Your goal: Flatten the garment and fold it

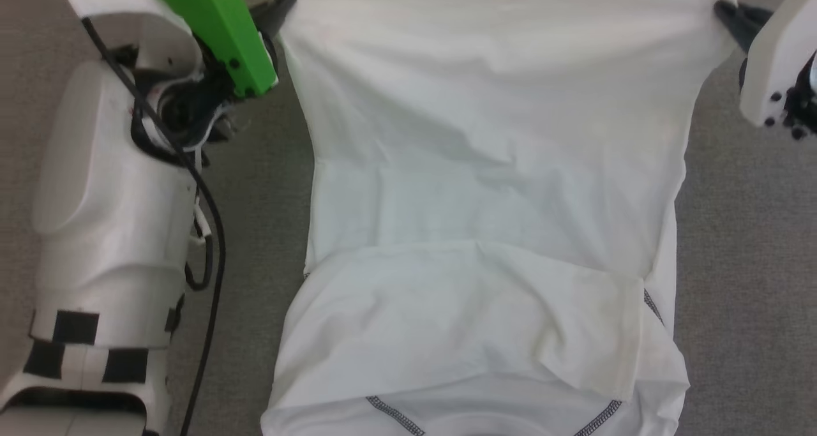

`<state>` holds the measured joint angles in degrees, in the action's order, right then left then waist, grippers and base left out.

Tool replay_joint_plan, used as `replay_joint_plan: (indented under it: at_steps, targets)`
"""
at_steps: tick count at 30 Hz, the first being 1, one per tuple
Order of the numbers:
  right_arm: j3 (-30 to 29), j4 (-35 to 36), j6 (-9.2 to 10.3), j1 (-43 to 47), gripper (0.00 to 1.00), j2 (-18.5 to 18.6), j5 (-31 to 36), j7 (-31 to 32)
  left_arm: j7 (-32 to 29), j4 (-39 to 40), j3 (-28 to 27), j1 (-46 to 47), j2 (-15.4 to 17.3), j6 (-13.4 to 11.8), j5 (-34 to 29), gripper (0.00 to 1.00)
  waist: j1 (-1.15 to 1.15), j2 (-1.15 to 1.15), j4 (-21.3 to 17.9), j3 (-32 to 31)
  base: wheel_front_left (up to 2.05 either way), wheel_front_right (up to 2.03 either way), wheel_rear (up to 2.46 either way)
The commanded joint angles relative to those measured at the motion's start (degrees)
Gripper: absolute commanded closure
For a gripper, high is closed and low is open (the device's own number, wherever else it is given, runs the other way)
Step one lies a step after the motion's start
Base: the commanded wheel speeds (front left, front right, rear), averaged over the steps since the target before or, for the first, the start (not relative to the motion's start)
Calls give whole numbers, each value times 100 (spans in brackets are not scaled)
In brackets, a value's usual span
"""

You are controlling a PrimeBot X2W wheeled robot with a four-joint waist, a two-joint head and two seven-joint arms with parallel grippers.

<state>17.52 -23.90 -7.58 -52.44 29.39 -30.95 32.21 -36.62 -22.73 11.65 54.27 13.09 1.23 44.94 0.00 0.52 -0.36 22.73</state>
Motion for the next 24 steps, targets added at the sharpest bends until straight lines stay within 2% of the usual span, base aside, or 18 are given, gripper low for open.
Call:
replay_joint_plan:
  at_steps: [1,7,11,18,24]
  targets:
    - [-68,89,9,268,100,-20,-106,-63,50,108,-48,-295,39,60,90,100,0,-51,277,-883,0,0,0]
    - [-345,498,9,1352,100,-94,-324,-89,137,646,-183,-1365,65,186,423,100,0,-51,300,-1586,0,0,0]
    - [-600,845,9,2160,100,-144,-391,13,128,1113,-231,-2183,96,177,586,100,0,-51,300,-1939,0,0,0]
    - [-1214,1461,9,3469,100,-458,-392,225,237,1928,-397,-3643,89,73,865,100,0,-51,314,-2280,0,0,0]
    - [-1717,1943,9,4394,100,-786,-290,431,608,2278,-502,-4668,-4,107,932,100,0,-51,341,-2413,0,0,0]
